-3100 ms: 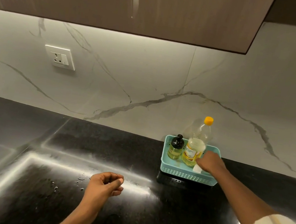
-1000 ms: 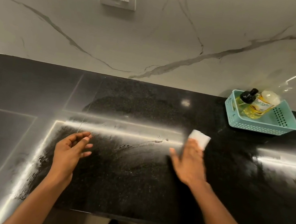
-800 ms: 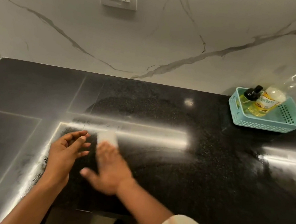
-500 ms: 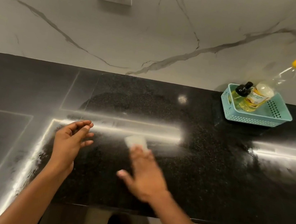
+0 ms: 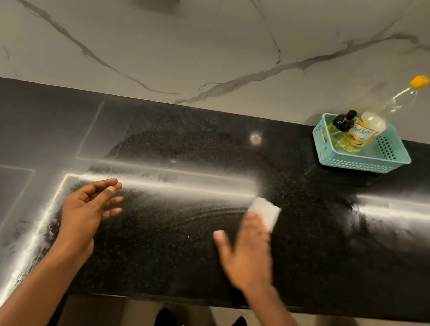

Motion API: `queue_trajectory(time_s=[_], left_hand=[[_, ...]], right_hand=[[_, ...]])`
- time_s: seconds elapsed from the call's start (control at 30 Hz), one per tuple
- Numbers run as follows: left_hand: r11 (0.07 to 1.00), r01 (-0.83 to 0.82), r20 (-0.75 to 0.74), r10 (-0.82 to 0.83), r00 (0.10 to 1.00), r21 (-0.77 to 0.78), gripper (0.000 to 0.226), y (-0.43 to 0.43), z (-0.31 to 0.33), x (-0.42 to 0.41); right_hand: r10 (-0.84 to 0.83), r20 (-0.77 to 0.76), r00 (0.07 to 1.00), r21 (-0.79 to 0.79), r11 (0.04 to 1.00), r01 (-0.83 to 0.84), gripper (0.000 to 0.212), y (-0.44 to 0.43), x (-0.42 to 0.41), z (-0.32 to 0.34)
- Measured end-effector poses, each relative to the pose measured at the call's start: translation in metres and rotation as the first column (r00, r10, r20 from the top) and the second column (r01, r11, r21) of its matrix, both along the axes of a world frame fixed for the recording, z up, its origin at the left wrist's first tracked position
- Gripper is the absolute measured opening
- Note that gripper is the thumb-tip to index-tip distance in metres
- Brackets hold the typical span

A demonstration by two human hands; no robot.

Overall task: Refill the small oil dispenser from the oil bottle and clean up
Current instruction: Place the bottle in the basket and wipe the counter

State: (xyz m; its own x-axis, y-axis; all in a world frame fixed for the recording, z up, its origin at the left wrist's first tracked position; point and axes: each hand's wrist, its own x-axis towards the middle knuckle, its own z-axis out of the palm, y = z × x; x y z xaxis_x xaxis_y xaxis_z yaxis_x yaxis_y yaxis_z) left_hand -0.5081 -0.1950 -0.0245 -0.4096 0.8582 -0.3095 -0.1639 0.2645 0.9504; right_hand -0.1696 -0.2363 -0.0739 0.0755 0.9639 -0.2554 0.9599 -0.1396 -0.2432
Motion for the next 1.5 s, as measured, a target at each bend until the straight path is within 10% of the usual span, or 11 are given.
queue_trajectory(time_s=[0.17, 0.33, 0.53, 0.8, 1.0, 1.2, 1.5], left_hand=[[0.999, 0.036, -0.014, -0.036, 0.999, 0.009, 0.017, 0.002, 0.011, 0.008], [0.998, 0.062, -0.023, -0.062, 0.998, 0.024, 0.018, 0.015, 0.016, 0.017], [0.996, 0.084, 0.023, -0.084, 0.996, -0.004, 0.018, 0.022, 0.004, 0.043], [0.998, 0.056, 0.017, -0.055, 0.998, -0.014, 0.018, 0.021, 0.001, 0.030], [1.000, 0.002, 0.006, -0.002, 1.000, -0.022, 0.015, 0.007, -0.001, 0.014], [0.999, 0.032, -0.053, -0.030, 0.998, 0.030, 0.022, 0.008, 0.015, 0.004], [0.998, 0.053, -0.029, -0.052, 0.998, 0.035, 0.021, 0.025, 0.026, 0.017]], right_hand=[[0.629, -0.205, 0.750, -0.038, 0.760, -0.649, 0.097, -0.058, -0.180, -0.008], [0.656, -0.205, 0.726, 0.065, 0.750, -0.659, 0.091, -0.070, -0.141, -0.010], [0.074, 0.118, 0.990, -0.018, 0.997, -0.073, 0.107, -0.040, 0.076, 0.005], [-0.464, 0.086, 0.882, -0.139, 0.871, 0.472, 0.142, 0.013, 0.185, 0.006], [0.202, -0.165, 0.965, -0.029, 0.977, -0.209, 0.115, 0.031, -0.069, 0.010], [0.856, -0.157, 0.492, -0.079, 0.485, -0.871, 0.097, -0.025, -0.250, 0.001], [0.138, -0.119, 0.983, 0.018, 0.990, -0.137, 0.107, 0.104, -0.018, 0.009]])
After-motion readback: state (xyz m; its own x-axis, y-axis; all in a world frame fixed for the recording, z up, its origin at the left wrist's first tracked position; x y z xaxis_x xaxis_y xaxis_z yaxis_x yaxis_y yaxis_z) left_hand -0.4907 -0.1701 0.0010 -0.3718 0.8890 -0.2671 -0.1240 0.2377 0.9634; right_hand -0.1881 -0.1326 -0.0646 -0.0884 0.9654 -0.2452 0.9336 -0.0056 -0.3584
